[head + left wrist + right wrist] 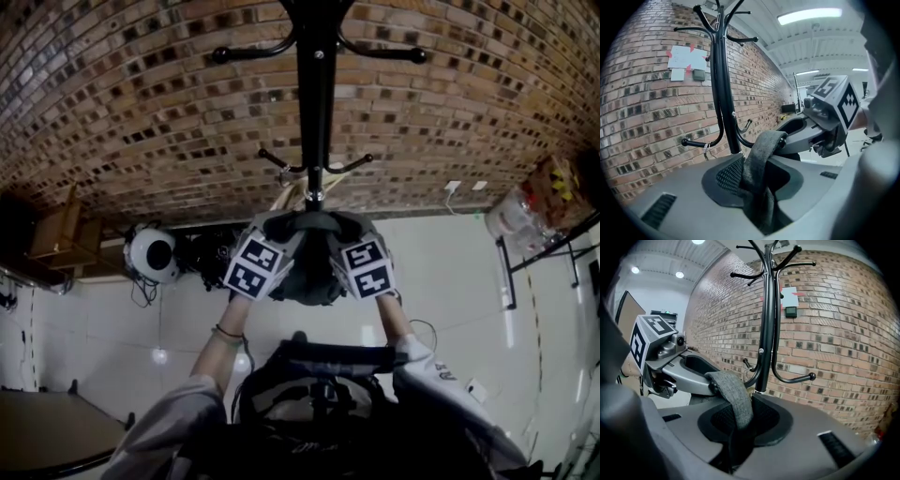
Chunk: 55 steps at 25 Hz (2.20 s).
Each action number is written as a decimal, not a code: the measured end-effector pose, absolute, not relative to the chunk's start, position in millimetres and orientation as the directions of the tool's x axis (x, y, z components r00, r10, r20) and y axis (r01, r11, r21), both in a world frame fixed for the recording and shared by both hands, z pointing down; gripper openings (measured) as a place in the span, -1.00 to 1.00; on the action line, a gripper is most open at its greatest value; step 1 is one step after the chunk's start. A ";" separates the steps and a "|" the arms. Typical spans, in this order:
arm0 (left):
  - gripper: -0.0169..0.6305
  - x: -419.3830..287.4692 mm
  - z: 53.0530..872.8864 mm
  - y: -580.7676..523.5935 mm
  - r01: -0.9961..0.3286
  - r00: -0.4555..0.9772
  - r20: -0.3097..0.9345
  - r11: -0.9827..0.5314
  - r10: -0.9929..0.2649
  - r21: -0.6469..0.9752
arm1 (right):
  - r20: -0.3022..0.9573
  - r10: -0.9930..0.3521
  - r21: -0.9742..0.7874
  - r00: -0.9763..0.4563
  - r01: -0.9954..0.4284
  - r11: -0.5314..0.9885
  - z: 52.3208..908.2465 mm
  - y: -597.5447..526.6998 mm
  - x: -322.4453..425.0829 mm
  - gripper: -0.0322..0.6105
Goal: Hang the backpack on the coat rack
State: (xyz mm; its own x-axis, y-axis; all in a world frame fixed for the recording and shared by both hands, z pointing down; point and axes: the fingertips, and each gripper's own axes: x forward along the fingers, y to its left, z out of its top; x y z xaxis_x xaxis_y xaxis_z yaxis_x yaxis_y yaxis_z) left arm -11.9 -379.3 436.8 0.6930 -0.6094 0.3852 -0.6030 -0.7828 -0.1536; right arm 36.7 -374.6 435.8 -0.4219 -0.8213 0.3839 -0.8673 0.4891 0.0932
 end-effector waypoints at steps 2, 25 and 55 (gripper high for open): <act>-0.58 -10.5 439.9 -387.6 -0.597 0.701 0.387 -0.790 -0.599 -0.142 | 0.390 -0.823 0.082 -0.413 -0.874 0.478 439.3 -383.0 38.5 -0.64; -0.57 6.4 470.0 -423.5 -0.548 0.768 0.381 -0.836 -0.514 -0.022 | 0.408 -0.831 0.033 -0.378 -0.903 0.427 472.3 -421.0 47.7 -0.63; -0.94 -63.9 466.0 -313.1 -0.749 0.649 0.307 -0.655 -0.696 0.099 | 0.315 -0.866 -0.135 -0.388 -0.922 0.363 472.4 -273.1 94.9 -0.86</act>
